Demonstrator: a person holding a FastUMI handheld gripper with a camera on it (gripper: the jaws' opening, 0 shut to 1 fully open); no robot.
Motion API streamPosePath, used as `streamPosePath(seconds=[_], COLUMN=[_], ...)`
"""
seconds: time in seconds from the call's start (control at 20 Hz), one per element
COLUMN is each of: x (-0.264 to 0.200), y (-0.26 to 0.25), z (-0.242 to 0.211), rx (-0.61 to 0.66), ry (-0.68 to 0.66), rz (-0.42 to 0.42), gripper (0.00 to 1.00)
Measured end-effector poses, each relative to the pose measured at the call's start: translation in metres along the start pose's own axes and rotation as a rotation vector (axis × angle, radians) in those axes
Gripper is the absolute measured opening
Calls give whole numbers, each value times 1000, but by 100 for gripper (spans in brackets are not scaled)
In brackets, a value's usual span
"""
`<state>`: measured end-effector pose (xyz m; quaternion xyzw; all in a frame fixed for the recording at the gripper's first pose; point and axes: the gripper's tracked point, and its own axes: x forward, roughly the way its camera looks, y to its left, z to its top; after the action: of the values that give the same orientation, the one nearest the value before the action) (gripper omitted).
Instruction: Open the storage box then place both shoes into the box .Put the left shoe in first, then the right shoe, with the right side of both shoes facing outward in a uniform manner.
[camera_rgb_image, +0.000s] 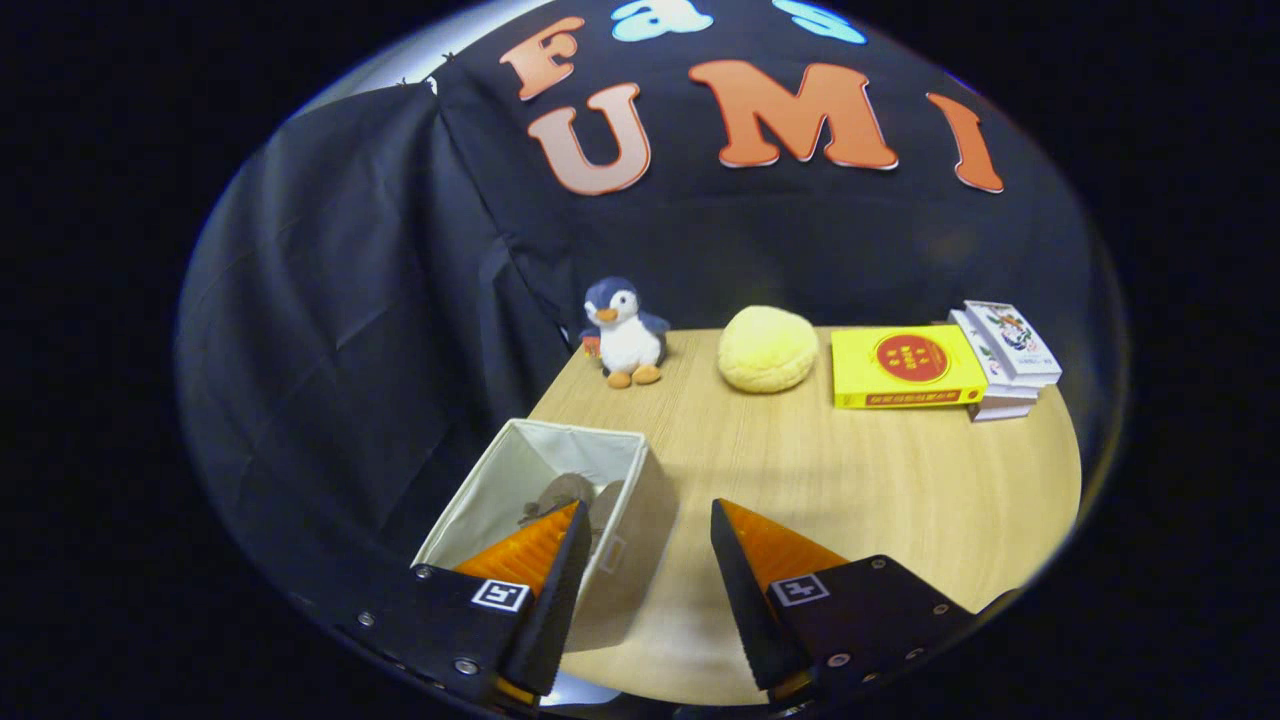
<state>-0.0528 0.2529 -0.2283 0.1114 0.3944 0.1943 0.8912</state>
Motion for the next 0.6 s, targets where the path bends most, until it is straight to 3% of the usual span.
streamPosePath(seconds=[0.2, 0.6], x=[-41, -114], y=[-66, -162], z=[34, 94], rx=[-18, -122], ry=[-163, -445], rz=[-77, -194], gripper=[89, 92])
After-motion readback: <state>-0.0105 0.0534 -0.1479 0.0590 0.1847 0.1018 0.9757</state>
